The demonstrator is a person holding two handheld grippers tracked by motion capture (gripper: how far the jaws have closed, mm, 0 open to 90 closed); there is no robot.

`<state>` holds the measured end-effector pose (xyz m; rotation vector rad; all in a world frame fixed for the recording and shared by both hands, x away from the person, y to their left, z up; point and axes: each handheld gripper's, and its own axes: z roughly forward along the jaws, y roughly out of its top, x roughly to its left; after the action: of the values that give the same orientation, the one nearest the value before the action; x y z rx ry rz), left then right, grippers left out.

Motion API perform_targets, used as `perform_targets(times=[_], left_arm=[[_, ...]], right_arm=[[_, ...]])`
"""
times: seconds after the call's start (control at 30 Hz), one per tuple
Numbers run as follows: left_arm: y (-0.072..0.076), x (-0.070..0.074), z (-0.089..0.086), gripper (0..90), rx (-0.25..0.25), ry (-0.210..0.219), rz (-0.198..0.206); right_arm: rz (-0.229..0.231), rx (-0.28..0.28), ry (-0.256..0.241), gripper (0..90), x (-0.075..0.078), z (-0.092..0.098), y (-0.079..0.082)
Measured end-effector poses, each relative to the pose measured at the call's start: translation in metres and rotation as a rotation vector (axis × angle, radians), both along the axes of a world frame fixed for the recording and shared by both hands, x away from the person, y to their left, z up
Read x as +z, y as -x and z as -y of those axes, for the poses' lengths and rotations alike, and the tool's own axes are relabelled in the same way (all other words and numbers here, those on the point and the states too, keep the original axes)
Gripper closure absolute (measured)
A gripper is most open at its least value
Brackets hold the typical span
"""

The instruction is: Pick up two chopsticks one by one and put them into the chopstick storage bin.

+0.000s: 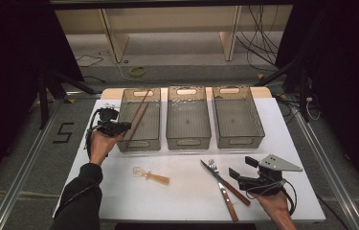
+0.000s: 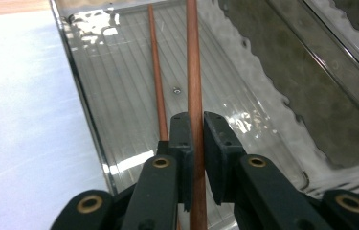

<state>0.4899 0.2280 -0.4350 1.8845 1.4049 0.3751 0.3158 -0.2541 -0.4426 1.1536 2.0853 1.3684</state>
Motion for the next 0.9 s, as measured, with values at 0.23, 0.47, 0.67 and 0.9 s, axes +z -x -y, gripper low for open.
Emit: perform_targets(times=[0.23,0.47,0.67,0.9], left_arm=[[0.012,0.013,0.0,61.9,-0.027,0.055,0.025],[0.029,0.02,0.005,49.5,-0.104,0.097,0.047],[0.042,0.026,0.013,37.8,-0.21,0.075,0.061],[0.058,0.035,0.029,32.4,-0.314,0.037,0.061]], right_arm=[[0.001,0.002,0.001,23.0,0.0,0.0,0.0],[0.002,0.002,-0.001,23.0,0.0,0.0,0.0],[0.0,0.003,-0.003,23.1,0.001,0.0,0.001],[0.006,0.007,-0.007,23.0,0.001,0.0,0.002]])
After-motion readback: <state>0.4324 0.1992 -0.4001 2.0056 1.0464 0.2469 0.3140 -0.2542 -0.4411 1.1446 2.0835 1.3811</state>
